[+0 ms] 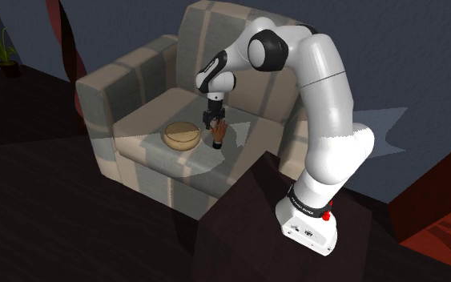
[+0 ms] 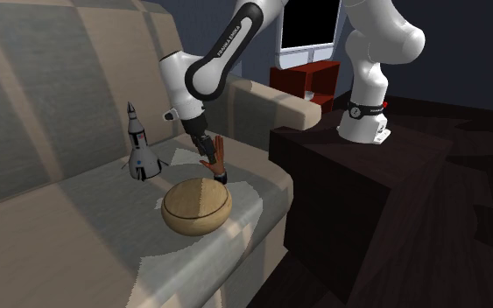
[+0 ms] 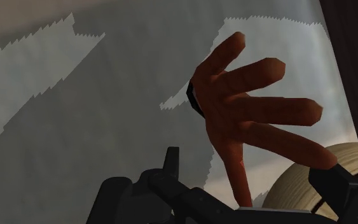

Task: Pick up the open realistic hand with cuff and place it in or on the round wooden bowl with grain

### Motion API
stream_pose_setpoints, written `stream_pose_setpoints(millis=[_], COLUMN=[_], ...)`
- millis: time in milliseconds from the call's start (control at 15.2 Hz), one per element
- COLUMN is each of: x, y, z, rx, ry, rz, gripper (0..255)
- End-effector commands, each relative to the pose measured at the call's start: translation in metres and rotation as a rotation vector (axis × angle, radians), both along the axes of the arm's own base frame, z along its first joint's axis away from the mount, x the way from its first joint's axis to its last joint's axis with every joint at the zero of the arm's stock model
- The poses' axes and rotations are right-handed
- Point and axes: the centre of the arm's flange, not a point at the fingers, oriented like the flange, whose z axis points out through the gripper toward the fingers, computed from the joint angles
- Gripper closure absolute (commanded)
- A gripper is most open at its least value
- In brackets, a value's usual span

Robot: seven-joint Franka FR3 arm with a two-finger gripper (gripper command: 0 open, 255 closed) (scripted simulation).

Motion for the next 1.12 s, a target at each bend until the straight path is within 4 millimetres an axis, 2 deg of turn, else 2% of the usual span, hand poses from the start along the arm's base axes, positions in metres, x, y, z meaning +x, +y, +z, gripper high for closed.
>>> stream_pose_setpoints(millis=[0,66,132,726,1056], x=[0.0,0.0,0.0,0.0,0.0], y=[0.0,0.0,0.0,0.0,0.0], z=[0.0,0.0,0.0,0.0,0.026], rx=[0.0,0.0,0.0,0.0,0.0], ry=[0.0,0.0,0.0,0.0,0.0], rz=[0.0,0.0,0.0,0.0,0.0], gripper=[0,0,255,255,255])
